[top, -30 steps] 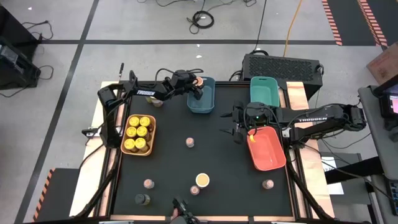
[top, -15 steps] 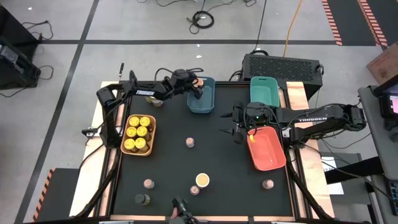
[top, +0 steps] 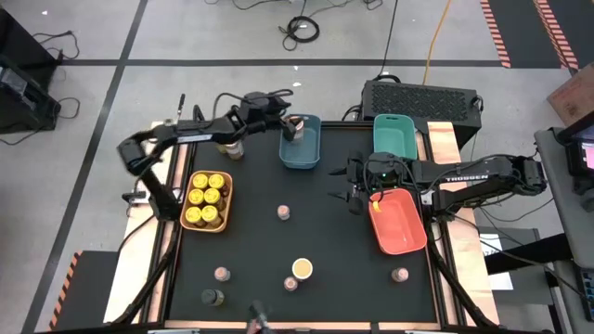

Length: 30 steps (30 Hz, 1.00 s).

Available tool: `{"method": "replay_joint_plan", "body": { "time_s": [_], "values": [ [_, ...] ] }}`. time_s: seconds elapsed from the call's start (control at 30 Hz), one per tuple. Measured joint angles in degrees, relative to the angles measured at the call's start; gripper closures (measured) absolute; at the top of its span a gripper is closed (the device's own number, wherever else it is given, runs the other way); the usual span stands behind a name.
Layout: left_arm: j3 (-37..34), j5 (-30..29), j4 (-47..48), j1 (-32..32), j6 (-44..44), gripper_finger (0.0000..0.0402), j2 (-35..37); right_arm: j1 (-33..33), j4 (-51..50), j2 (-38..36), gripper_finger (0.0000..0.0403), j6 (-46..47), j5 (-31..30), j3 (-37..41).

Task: Sort spices by type
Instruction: Put the large brown seasoning bottle into the blue bin

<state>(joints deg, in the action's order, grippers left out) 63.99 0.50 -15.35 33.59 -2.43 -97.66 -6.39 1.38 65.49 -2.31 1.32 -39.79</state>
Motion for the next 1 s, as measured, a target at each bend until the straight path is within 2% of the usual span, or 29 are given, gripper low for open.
{"method": "replay_joint_plan", "body": {
  "time_s": [0.2, 0.33, 0.4, 0.5, 0.63, 0.8, 1.0],
  "values": [
    [0.5, -6.4, 23.6, -0.3, -0.2, 0.0059, 12.3, 0.0, -2.2, 0.0, 0.011, -0.5, 0.0, 0.0],
    [3.3, -12.2, 39.8, 1.2, -0.3, 0.0059, 17.0, 0.0, -2.9, 0.0, 0.011, -1.5, 0.0, 0.0],
    [4.2, -12.6, 46.6, 2.6, -2.1, 0.0059, 17.5, 0.0, -2.9, 0.0, 0.011, -1.5, 0.0, 0.0],
    [4.1, -9.1, 55.4, 4.9, -3.1, 0.0059, 17.3, 0.0, -2.9, 0.0, 0.011, -1.5, 0.0, 0.0],
    [3.5, -8.4, 62.0, 6.9, 0.1, 0.0059, 15.7, 0.0, -2.9, 0.0, 0.011, -1.4, 0.0, 0.0],
    [3.5, -9.1, 61.9, 7.7, 9.5, 0.0059, 15.4, 0.0, -2.9, 0.0, 0.011, -0.3, 0.0, 0.0],
    [3.5, -9.3, 63.6, 7.6, 11.6, 0.0059, 15.3, 0.0, -2.8, 0.0, 0.011, 0.1, 0.0, 0.0]
  ]
}}
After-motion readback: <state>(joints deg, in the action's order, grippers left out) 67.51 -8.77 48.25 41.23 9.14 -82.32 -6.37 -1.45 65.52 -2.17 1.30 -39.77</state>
